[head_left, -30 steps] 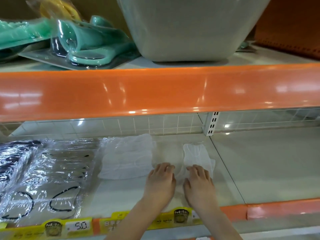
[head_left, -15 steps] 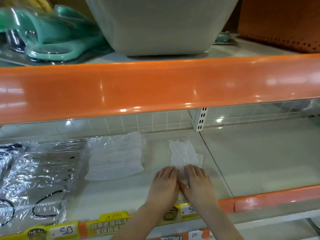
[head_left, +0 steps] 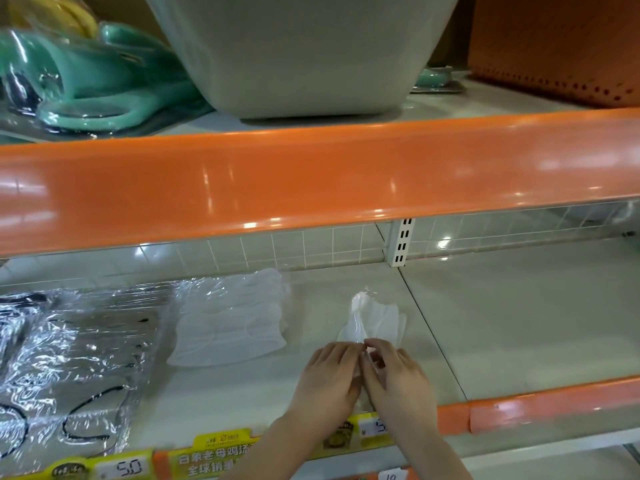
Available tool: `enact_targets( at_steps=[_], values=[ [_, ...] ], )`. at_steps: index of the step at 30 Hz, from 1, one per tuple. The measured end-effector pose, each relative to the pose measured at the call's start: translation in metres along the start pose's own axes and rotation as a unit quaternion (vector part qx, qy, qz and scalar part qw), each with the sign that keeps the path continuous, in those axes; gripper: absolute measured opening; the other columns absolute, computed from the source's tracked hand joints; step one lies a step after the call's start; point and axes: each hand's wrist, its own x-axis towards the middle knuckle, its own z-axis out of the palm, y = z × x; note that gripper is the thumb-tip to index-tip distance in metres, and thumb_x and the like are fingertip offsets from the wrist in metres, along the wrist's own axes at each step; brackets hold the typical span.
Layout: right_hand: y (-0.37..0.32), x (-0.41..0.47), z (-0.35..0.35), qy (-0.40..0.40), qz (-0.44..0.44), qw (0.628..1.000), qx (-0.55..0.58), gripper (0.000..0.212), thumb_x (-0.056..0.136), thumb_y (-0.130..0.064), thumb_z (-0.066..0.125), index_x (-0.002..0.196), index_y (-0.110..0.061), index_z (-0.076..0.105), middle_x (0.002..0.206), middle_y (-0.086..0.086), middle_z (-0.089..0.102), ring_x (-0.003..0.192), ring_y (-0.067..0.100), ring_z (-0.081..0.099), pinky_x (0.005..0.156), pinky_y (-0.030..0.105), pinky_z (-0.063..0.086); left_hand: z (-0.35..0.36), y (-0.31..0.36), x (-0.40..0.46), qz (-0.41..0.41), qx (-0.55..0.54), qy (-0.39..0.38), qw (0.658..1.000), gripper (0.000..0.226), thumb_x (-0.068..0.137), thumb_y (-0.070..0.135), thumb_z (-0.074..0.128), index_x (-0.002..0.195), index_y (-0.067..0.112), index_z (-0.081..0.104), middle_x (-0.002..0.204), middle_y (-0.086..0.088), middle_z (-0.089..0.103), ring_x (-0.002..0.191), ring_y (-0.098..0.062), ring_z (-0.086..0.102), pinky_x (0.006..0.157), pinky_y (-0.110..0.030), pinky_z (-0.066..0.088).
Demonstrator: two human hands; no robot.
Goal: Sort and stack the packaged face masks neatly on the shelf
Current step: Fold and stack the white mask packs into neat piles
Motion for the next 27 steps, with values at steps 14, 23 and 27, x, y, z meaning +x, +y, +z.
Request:
enact_targets(
  at_steps=[14,23,27],
  values=[
    [0.0,-0.002,-0.011,-0.083,0.044,0.989,0.11,0.042,0.081,-0.069,0.015,0.11,-0.052,0.041,0.094,-0.017,0.065,0.082,0.002,0.059,0.063,0.014,0.04,-0.008,-0.003,0.006,-0.002,0.04,0.009,0.999,0.022,0.079,0.029,0.043,0.089,0.03,0.062,0.079,0.014,0.067,0.07,-0.006,0.064,0.06,-0.018,0.049],
    [0.023,0.018,-0.007,0.007,-0.127,0.988,-0.084,0.023,0.075,-0.026,0.054,0.093,-0.023,0.068,0.095,-0.009,0.066,0.093,0.012,0.054,0.081,0.023,0.034,-0.058,-0.039,-0.003,-0.057,-0.038,0.167,0.984,0.02,0.091,0.024,0.043,0.09,0.018,0.062,0.084,0.005,0.066,0.077,-0.008,0.053,0.067,-0.018,0.038],
    [0.011,0.027,-0.004,0.02,-0.136,0.987,-0.089,0.024,0.083,-0.028,0.043,0.079,-0.019,0.065,0.079,-0.007,0.061,0.07,0.017,0.06,0.066,0.026,0.041,-0.081,-0.058,-0.017,-0.039,0.028,0.196,0.979,0.011,0.087,0.022,0.046,0.091,0.022,0.056,0.08,0.005,0.065,0.077,-0.009,0.052,0.067,-0.021,0.038]
  ],
)
